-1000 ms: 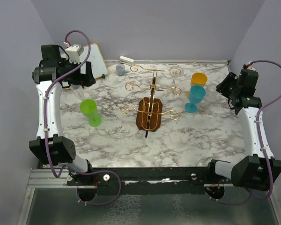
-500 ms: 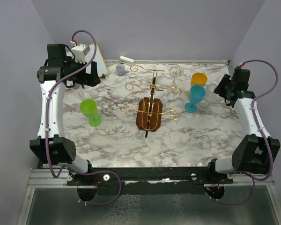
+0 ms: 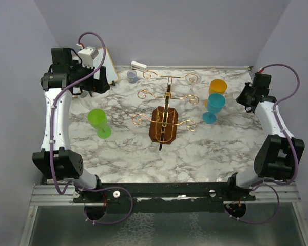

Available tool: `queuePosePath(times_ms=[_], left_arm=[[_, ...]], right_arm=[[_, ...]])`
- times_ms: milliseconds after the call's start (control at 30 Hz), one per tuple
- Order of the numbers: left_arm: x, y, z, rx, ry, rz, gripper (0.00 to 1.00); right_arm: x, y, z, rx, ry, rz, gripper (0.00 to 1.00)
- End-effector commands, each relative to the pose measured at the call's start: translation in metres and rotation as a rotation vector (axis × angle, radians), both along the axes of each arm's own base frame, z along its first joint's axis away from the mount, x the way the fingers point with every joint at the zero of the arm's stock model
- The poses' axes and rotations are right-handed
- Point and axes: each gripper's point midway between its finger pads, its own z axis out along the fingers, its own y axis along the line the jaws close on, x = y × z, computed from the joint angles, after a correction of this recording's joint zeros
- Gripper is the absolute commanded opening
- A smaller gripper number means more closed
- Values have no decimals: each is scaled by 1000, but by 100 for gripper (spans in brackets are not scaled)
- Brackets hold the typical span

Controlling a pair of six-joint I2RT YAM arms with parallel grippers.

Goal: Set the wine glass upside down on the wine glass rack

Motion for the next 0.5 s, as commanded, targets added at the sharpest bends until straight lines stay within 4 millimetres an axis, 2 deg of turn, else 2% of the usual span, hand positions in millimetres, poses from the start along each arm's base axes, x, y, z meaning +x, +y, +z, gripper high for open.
queuePosePath(times_ms=[0, 67, 133, 300, 467], left_arm=[[0, -8, 4, -17, -24, -30, 99], [-1, -10, 3, -24, -18, -40, 99], [-2, -14, 3, -22, -15, -53, 99], [-6, -25, 9, -5, -23, -85, 99], [-12, -44, 25, -14, -39, -133, 99]], right_arm=[[-8, -6, -2, -27, 37, -8, 1], [-14, -12, 10, -53, 23, -45, 1], [-21, -19, 32, -90, -22, -81, 1], [-41, -35, 105, -196, -163, -160, 1], [-63, -35, 184, -239, -311, -181, 1]])
